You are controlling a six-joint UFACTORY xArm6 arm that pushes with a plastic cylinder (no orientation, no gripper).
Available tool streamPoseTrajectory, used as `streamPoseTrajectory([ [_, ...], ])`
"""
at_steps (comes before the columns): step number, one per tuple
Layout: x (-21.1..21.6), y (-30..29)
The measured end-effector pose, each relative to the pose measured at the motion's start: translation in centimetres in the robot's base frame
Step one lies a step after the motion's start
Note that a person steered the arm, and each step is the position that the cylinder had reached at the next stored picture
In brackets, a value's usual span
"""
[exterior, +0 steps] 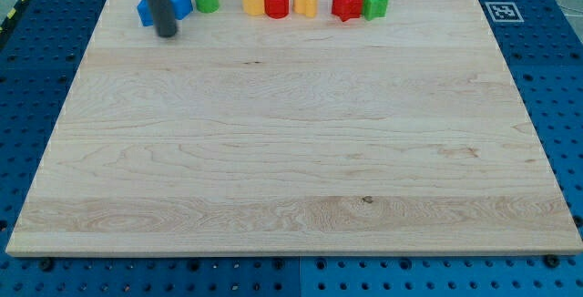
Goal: Push the blue cube slightly up
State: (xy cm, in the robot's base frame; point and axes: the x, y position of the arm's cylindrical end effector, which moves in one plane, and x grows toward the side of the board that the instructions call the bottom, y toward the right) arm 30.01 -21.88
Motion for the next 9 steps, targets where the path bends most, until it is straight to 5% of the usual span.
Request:
streamPoseTrajectory([
  [2,-0.8,-8.6],
  [4,-4.0,-8.1],
  [8,-5.9,1.7],
  [9,-5.9,-0.3],
])
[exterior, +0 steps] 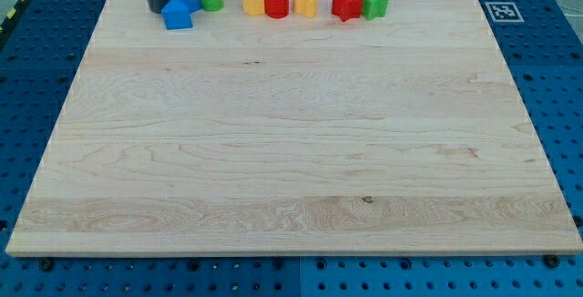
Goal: Push the blue cube slightly up
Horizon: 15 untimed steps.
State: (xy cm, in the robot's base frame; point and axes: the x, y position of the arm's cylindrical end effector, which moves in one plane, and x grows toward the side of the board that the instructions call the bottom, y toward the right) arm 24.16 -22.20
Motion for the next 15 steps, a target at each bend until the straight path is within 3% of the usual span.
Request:
streamPoseTrajectory([
  [2,0.1,-8.1],
  [3,1.7,-8.2],
  [5,6.8,-3.1],
  [6,7.1,2.9],
  [7,6.8,9.3],
  [8,4.8,11.1],
  [11,2.3,4.7],
  [14,-0.6,4.8],
  [15,0.9,4.8],
])
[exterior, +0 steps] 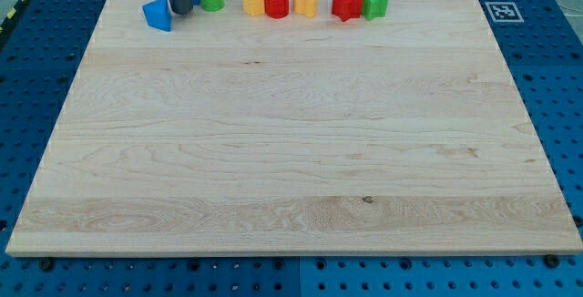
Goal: Push the blue cube slightly up
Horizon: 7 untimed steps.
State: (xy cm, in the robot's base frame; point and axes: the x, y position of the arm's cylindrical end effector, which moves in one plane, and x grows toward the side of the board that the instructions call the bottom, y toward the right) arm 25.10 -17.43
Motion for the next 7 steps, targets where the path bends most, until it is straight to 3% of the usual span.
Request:
streamPoseTrajectory([
  [2,1.4,5.9],
  [4,5.2,2.9],
  [7,-0.8,-0.1],
])
